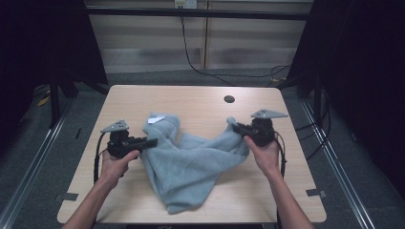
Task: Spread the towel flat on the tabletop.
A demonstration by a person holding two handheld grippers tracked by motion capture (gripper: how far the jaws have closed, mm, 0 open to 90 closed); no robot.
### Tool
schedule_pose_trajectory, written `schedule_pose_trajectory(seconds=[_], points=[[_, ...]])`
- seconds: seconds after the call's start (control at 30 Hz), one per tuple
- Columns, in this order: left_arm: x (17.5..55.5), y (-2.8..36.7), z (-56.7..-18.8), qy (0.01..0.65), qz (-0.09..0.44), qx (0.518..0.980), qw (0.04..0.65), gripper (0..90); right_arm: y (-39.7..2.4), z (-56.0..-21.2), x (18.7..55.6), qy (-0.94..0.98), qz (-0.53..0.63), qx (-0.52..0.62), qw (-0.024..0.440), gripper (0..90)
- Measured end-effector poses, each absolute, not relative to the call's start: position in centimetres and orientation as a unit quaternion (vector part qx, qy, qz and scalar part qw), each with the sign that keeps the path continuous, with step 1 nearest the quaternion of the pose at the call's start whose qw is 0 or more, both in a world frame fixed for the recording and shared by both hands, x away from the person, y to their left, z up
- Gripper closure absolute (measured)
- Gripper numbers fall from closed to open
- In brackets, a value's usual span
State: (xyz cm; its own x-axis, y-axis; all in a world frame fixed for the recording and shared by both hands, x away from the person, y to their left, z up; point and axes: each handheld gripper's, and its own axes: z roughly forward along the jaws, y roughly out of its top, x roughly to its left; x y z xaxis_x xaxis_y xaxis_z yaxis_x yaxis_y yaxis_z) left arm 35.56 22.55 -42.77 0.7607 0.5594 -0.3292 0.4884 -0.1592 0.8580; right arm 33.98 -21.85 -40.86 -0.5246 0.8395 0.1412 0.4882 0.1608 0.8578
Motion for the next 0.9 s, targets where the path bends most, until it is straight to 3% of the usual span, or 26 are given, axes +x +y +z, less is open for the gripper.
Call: schedule_pose_trajectory(seconds=[0.43, 0.6, 0.77, 0.9], points=[[38.9, 26.7, -32.5, 0.368, 0.156, 0.694, 0.599, 77.7, -25.1, -28.0, 37.5, 0.682, 0.502, 0.447, 0.286, 83.0], [39.7, 25.9, -30.5, 0.366, 0.197, 0.686, 0.597, 77.8, -25.4, -25.5, 39.7, 0.670, 0.500, 0.459, 0.300, 83.0], [38.3, 25.2, -33.6, 0.353, 0.199, 0.709, 0.578, 77.3, -25.5, -27.6, 39.3, 0.670, 0.507, 0.459, 0.291, 83.0], [36.0, 25.5, -39.0, 0.355, 0.167, 0.734, 0.555, 76.6, -25.5, -33.7, 36.7, 0.699, 0.489, 0.459, 0.249, 82.9]])
